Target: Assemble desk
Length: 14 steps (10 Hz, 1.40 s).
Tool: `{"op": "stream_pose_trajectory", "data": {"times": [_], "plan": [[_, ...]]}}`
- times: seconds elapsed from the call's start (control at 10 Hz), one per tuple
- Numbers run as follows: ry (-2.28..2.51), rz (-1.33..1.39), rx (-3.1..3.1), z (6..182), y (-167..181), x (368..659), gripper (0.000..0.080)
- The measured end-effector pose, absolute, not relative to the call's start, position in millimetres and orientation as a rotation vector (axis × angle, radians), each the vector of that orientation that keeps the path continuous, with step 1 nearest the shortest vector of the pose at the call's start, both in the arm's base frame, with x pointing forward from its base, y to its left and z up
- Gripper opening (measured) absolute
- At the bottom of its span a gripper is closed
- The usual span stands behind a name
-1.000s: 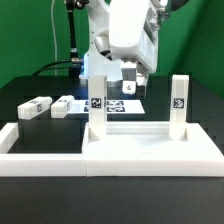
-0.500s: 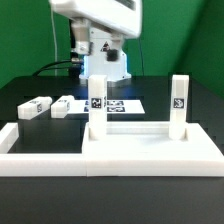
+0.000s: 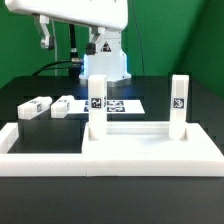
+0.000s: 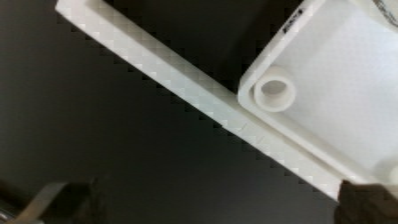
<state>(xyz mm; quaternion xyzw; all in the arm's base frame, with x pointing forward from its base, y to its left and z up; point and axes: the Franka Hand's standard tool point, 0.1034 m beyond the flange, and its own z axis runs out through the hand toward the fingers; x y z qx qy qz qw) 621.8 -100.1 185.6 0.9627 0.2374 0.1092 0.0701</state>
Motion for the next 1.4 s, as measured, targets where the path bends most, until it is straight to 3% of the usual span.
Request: {"op": "stream_pose_trajectory", "data": {"times": [0.1,0.4,0.5,0.7,1.0,1.2,1.3,1.4], "plan": [[0.647,0.329,2.922,182.7,-102,619,0.0649],[0.218,0.196,3.084,140.0,-138,549,0.0649],[0.047,0.114,3.131,133.0,-150,534,0.0649],[-0.181,0.1,3.135,139.4,-162,549,0.0649],[-0.196,0.037,3.153,132.8,-159,539,0.0649],[-0.306,-0.099,3.182,118.3,-178,505,0.0649],[-0.361,-0.367,3.221,111.5,-178,474,0.0649],[-0.408,-0.512,3.223,106.8,-183,467,0.0649]]}}
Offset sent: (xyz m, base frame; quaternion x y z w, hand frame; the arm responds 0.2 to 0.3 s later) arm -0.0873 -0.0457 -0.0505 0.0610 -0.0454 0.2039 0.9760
